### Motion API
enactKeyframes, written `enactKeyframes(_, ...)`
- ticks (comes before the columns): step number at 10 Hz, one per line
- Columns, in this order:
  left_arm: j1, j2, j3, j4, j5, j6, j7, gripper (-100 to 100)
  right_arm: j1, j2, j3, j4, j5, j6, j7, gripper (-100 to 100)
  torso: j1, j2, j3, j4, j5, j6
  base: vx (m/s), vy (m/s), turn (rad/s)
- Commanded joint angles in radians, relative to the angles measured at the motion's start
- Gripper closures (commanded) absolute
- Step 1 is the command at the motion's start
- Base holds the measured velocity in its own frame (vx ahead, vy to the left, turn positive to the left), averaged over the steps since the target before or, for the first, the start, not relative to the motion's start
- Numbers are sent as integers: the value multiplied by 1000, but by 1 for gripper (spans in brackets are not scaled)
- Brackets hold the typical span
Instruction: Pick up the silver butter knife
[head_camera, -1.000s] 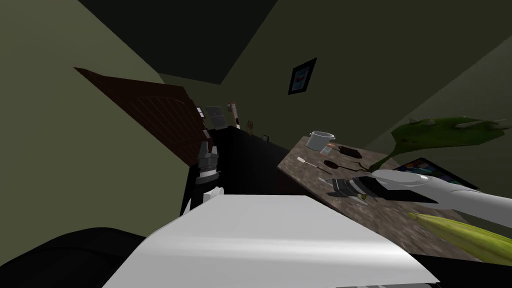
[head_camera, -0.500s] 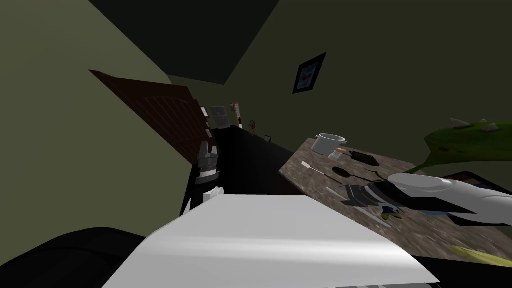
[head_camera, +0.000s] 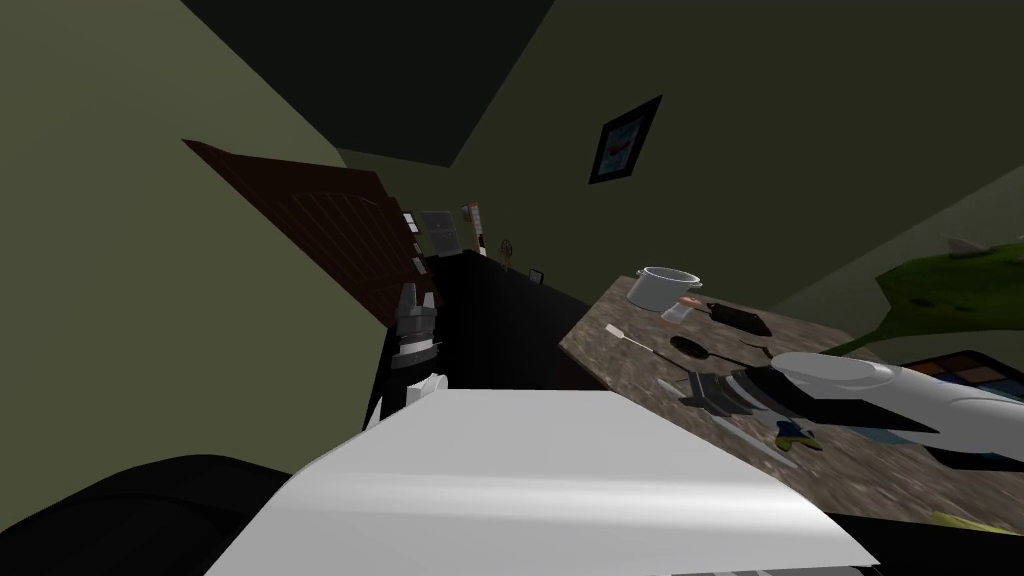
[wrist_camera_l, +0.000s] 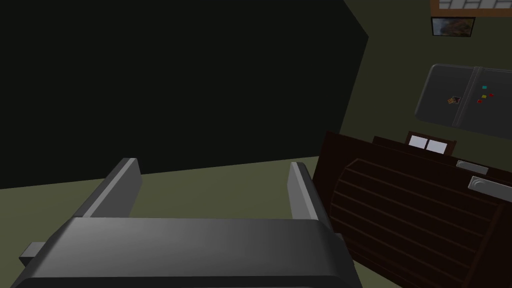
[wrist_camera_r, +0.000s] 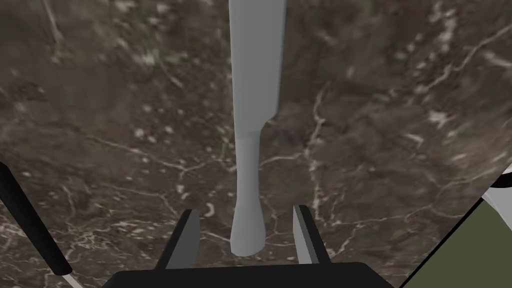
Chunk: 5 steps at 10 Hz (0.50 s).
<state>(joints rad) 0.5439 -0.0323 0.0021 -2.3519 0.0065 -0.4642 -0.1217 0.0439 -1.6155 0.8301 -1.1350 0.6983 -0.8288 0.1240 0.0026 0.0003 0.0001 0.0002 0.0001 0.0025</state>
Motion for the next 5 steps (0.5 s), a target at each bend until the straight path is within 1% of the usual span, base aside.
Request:
enactKeyframes(1, 0, 0, 0, 0, 0, 0, 0, 0, 0, 0, 0, 0, 0, 0, 0, 100, 0, 0, 0, 0, 0, 0, 3, -5, 3)
enactKeyframes(4, 0, 0, 0, 0, 0, 0, 0, 0, -2, -3, -2, 1, 0, 1, 0, 100, -2, 0, -1, -1, -3, 0, 0, 0, 0)
enactKeyframes(5, 0, 0, 0, 0, 0, 0, 0, 0, -2, -3, -2, 1, 0, 1, 0, 0, -2, 0, -1, -1, -3, 0, 0, 0, 0)
